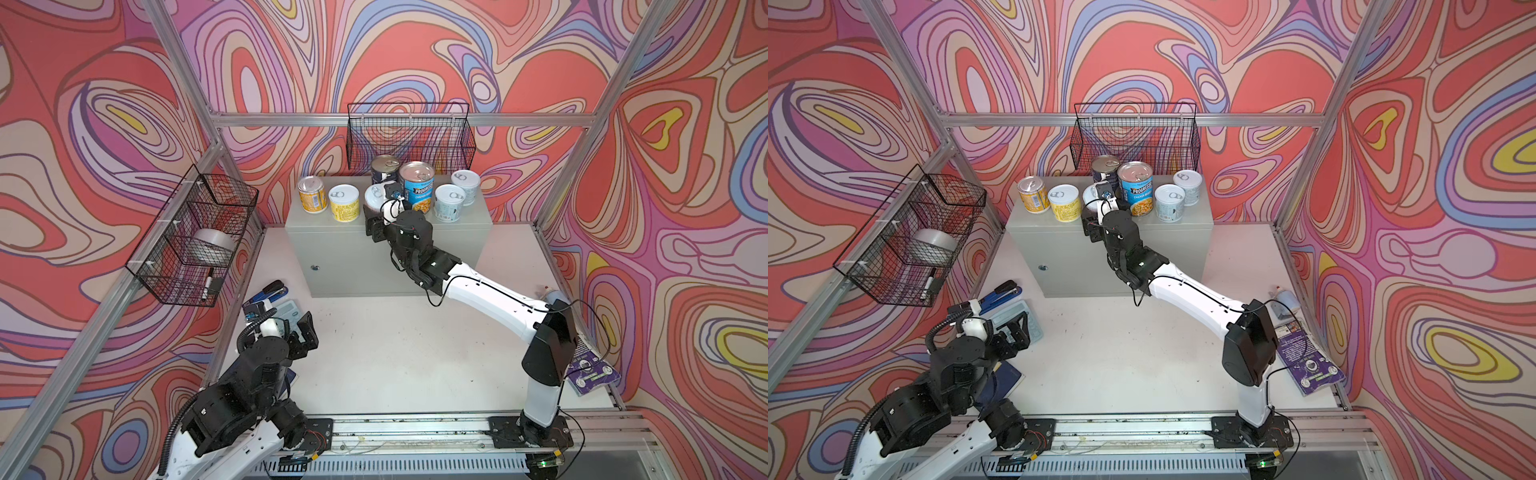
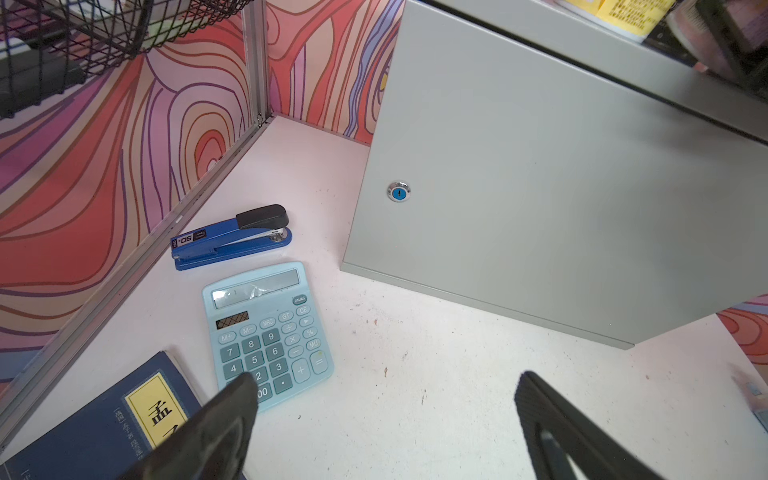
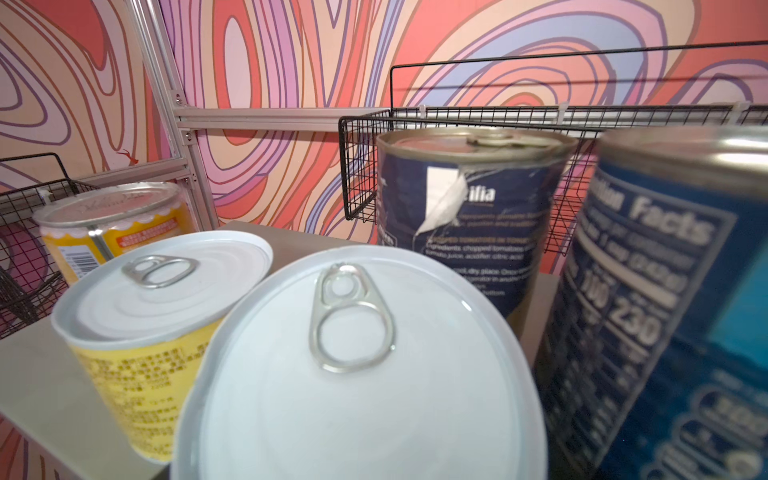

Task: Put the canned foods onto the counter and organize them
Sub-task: 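Carry the pink can beside the yellow-labelled can on the cabinet top, then lower the pink can onto the cabinet top and open the right gripper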

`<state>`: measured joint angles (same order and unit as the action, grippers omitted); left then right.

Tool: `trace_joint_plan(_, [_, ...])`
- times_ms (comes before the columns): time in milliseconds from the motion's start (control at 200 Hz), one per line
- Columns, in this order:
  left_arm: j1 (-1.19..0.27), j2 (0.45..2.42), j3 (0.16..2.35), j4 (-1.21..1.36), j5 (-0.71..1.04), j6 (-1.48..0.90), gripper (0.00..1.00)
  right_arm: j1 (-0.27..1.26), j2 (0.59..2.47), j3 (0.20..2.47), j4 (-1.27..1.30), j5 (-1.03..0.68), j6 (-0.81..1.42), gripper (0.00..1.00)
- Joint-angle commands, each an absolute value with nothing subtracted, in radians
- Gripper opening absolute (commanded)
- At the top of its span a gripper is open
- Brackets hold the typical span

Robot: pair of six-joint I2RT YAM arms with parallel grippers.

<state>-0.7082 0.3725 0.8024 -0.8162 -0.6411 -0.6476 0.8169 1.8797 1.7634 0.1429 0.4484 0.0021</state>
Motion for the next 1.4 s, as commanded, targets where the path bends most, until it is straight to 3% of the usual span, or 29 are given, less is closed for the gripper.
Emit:
trace_joint_plan(0, [-0.71, 0.362, 0.795, -0.831, -0.667, -0.645, 1.0, 0.802, 1.902, 1.786, 0.179, 0.469, 0.021, 0.74])
trace_joint_plan(280, [-0.71, 0.359, 0.792, -0.834, -0.663, -0.648, 1.0, 0.802, 1.884, 1.754, 0.216, 0.464, 0.023, 0.94])
trace_joint_plan(937, [-0.71, 0.366, 0.793, -0.822, -0.643, -0.653, 1.0, 0.805, 1.722, 1.573, 0.331, 0.365, 0.005, 0.99])
trace_joint_plan(1397, [-0.71, 0.42, 0.814, -0.793, -0.61, -0.643, 1.0, 0.805, 1.545, 1.339, 0.445, 0.107, -0.094, 0.98])
